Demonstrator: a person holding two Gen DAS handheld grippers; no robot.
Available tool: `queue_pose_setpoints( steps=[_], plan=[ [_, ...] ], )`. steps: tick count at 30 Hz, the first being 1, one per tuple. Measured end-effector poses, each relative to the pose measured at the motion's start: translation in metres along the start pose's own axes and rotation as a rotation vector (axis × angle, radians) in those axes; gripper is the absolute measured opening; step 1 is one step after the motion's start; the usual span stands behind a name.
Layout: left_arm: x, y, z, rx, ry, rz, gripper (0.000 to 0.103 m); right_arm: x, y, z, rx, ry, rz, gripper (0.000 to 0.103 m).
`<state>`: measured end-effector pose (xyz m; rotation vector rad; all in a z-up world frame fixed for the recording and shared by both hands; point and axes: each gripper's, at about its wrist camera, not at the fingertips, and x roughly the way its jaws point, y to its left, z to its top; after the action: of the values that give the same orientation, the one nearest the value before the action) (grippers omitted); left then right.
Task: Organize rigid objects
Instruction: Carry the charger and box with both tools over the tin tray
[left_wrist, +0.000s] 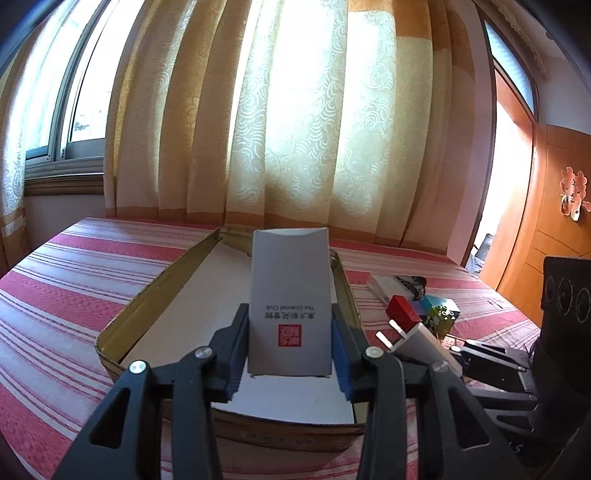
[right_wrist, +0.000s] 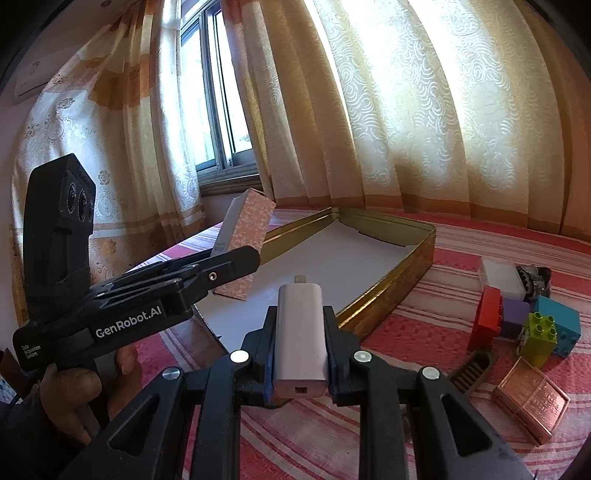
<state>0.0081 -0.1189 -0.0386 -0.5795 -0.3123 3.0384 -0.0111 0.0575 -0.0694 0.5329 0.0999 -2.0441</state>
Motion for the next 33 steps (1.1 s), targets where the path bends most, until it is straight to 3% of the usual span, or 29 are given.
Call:
queue_pose_setpoints(
  steps=[27, 33],
  plan=[
    [0.012, 0.014, 0.007, -0.029, 0.071, -0.026, 0.040, 0.006, -0.001, 0.004, 0.025, 0.024, 0.050, 0.023],
    [0.017, 0.016, 0.017, 0.021, 0.084, 0.003, 0.040, 0.008, -0.002, 0.013, 0.029, 0.029, 0.083, 0.023]
  ],
)
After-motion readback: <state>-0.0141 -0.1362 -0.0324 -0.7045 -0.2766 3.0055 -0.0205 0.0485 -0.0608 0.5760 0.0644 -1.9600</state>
